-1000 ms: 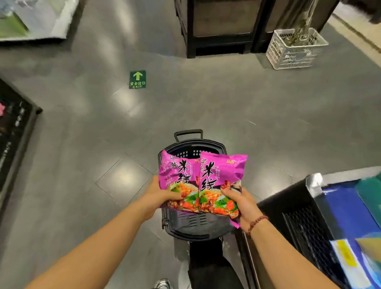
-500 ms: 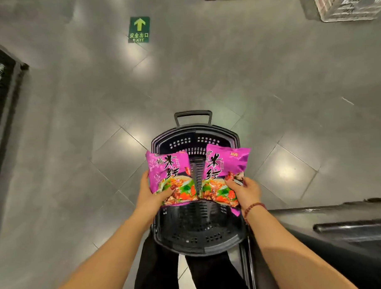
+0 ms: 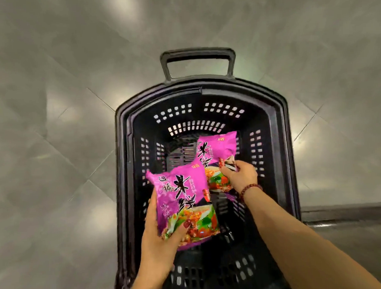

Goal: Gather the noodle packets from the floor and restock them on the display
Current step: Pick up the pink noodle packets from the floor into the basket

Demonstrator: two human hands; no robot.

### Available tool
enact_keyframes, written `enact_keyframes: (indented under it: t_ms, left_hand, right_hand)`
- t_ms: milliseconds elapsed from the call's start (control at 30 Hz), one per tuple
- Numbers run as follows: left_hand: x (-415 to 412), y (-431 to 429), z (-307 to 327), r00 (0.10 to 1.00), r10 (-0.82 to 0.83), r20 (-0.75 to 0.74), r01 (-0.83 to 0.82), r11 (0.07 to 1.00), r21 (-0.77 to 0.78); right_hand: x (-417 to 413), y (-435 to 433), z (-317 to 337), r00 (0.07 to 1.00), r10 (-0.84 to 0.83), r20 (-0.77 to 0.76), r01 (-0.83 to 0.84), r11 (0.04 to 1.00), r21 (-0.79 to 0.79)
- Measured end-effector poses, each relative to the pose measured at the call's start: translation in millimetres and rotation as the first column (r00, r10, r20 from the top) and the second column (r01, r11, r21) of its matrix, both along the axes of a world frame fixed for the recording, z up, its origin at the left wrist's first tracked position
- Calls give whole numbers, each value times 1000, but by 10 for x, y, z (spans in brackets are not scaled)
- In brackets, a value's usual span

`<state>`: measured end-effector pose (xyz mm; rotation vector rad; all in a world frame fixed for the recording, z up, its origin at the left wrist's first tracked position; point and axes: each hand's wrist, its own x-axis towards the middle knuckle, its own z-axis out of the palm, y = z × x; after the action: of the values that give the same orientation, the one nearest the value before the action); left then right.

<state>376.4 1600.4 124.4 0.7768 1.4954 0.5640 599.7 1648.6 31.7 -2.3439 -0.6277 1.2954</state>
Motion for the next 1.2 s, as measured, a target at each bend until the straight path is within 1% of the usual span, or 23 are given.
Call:
enact_keyframes:
  t_ms: [100, 200, 233, 333, 400, 433, 500, 533, 567, 633, 700, 767, 800, 833, 867, 900, 967, 1033, 1067, 1100, 1133, 1200]
  left_hand:
    - [61, -97, -223, 998, 69, -8, -69, 997, -43]
    - [43, -106, -437, 997, 68, -20, -70, 996, -62]
    - [36, -82, -488, 998, 63, -21, -64, 995, -71]
    - [45, 34, -621, 999, 11, -42, -13, 998, -54]
    - [94, 124, -680, 999, 8, -40, -10, 999, -52]
    - [130, 188, -686, 999, 13, -37, -14, 999, -51]
    - [206, 327, -674, 999, 25, -20, -26, 999, -42]
    - [233, 391, -660, 1000, 26, -4, -26, 999, -44]
    - [257, 453, -641, 1000, 19, 15, -18, 999, -49]
    - [289, 552, -635, 999, -15, 45, 17, 998, -59]
    - [315, 657, -637, 997, -71, 28, 72, 996, -61]
    - [312, 748, -649, 991, -129, -42, 127, 991, -39]
    - [300, 781, -635, 976, -183, -118, 183, 983, -7]
    - [278, 802, -590, 941, -249, -230, 265, 963, 40]
    - [237, 809, -508, 887, -294, -356, 349, 932, 98]
    - [195, 812, -386, 836, -303, -457, 415, 894, 166]
    - [74, 822, -119, 754, -257, -605, 529, 783, 327]
    - [-85, 870, 101, 708, -137, -693, 608, 618, 499]
    - [-174, 913, 152, 694, -79, -716, 633, 541, 554]
    - [-269, 974, 151, 673, -30, -739, 650, 501, 572]
    - [-349, 1044, 120, 645, 2, -764, 661, 501, 559]
    - [-446, 1176, 8, 614, -5, -790, 654, 564, 504]
  right_hand:
    - [4, 126, -470, 998, 54, -21, -55, 997, -49]
    - [-18, 235, -818, 995, 80, -59, -83, 995, -53]
    - [-30, 259, -908, 996, 57, -73, -60, 997, -49]
    - [-18, 282, -1112, 985, -105, -140, 93, 992, -87]
    - [5, 259, -1005, 955, -181, -236, 159, 981, -111]
    - [4, 217, -885, 924, -197, -328, 164, 978, -126]
    - [-38, 109, -559, 814, -134, -565, 48, 985, -164]
    - [-72, 51, -410, 750, -93, -654, -22, 986, -164]
    - [-108, -7, -289, 703, -61, -708, -71, 985, -155]
    - [-193, -86, -140, 663, -49, -747, -52, 992, -111]
    - [-268, -117, -106, 681, -70, -729, 26, 997, -72]
    - [-333, -97, -114, 691, -109, -714, 102, 993, -54]
    - [-351, -80, -128, 693, -132, -709, 139, 989, -49]
    - [-354, -54, -169, 698, -169, -696, 181, 982, -57]
    - [-362, -25, -210, 698, -207, -686, 218, 973, -73]
    - [-359, 11, -259, 703, -238, -671, 240, 966, -91]
    - [-360, 83, -357, 741, -226, -632, 218, 972, -92]
    - [-409, 153, -485, 789, -164, -592, 145, 986, -81]
    - [-445, 196, -534, 808, -131, -575, 107, 991, -75]
    - [-491, 240, -586, 818, -100, -567, 77, 995, -65]
    - [-536, 289, -631, 829, -72, -555, 47, 997, -59]
    - [-628, 390, -724, 851, -38, -524, 17, 999, -46]
